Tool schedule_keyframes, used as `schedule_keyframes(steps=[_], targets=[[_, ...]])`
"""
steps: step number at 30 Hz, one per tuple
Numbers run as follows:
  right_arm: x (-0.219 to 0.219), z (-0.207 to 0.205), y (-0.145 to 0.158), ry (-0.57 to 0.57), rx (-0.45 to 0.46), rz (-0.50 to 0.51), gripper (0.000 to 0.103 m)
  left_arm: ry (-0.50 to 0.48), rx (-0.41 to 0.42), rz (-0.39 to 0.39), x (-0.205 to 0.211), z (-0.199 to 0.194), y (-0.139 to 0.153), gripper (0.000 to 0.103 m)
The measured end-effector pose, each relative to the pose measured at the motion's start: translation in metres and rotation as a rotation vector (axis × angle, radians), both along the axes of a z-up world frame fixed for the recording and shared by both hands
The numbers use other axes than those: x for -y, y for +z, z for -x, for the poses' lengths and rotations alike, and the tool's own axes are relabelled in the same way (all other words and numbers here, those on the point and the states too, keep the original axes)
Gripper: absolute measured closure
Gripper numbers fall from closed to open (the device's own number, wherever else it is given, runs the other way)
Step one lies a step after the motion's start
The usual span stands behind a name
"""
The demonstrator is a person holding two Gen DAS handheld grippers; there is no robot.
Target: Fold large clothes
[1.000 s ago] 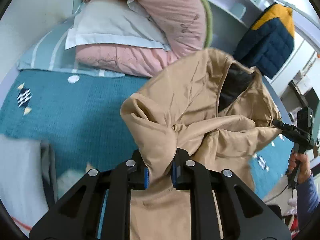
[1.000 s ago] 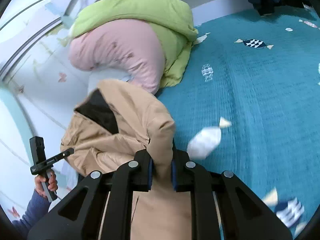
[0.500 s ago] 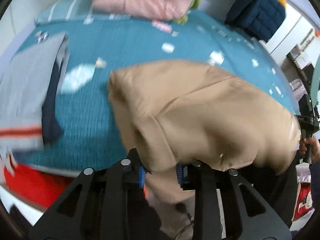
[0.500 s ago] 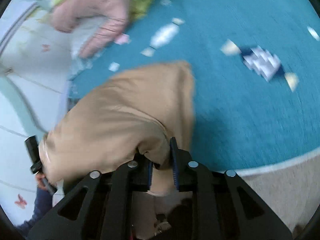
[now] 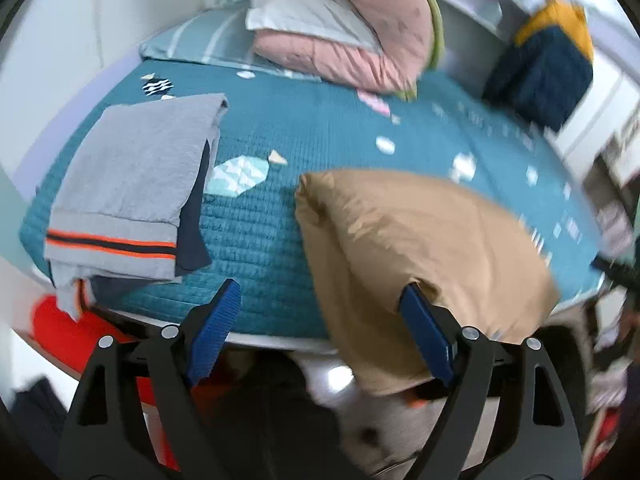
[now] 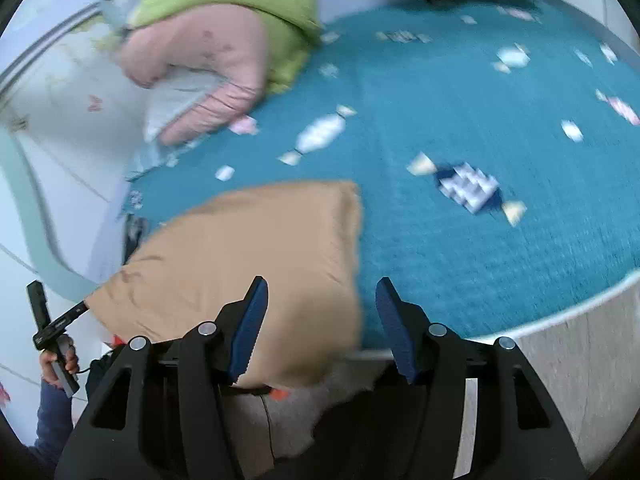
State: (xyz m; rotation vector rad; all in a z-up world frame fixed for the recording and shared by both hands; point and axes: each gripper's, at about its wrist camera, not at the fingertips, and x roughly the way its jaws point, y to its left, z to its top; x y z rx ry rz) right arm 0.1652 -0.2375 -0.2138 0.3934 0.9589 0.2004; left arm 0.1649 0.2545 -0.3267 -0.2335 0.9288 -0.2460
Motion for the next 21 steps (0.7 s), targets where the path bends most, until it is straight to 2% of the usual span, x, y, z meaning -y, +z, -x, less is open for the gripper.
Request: schedule_keyframes(steps=[2,3,5,6,8,10,12,15,18,20,21], targets=[[-0.015,-0.013,-0.007,0.028,-0.008,-0.012,0.053,0.009,-0.001,0.033,0.009,-0.005,0.001,0.020],[-0.025,-0.022,-0.014,0.043,-0.021,-0.032,0.064,0.006,0.002,0.030,0.015,-0.006,0.001,0.020],[-0.040,-0.033,-0.030,0.067,-0.064,-0.060,0.071,0.014,0.023,0.015,0.026,-0.007,0.004,0.020],[-0.051,-0.041,-0.045,0.086,-0.098,-0.056,0.077,0.029,0.029,0.030,0.029,-0.006,0.005,0.020],[-0.068,-0.052,-0.074,0.105,-0.186,0.010,0.080,0.053,0.032,0.062,0.026,-0.002,0.007,0.020],[-0.073,-0.059,-0.111,0.086,-0.296,0.065,0.080,0.089,0.046,0.059,0.017,0.003,0.009,0.020],[-0.071,-0.061,-0.142,0.055,-0.385,0.086,0.089,0.146,0.061,0.079,-0.001,0.007,0.013,0.020],[-0.064,-0.060,-0.147,0.030,-0.388,0.065,0.090,0.218,0.093,0.143,-0.026,0.010,0.018,0.019],[-0.067,-0.061,-0.144,0.035,-0.396,0.080,0.089,0.166,0.040,0.161,-0.013,-0.006,0.007,0.018],[-0.066,-0.060,-0.136,0.012,-0.391,0.056,0.089,0.107,-0.021,0.161,0.011,-0.019,-0.012,0.018],[-0.067,-0.059,-0.131,0.000,-0.373,0.038,0.084,0.084,-0.045,0.154,0.021,-0.024,-0.020,0.018]])
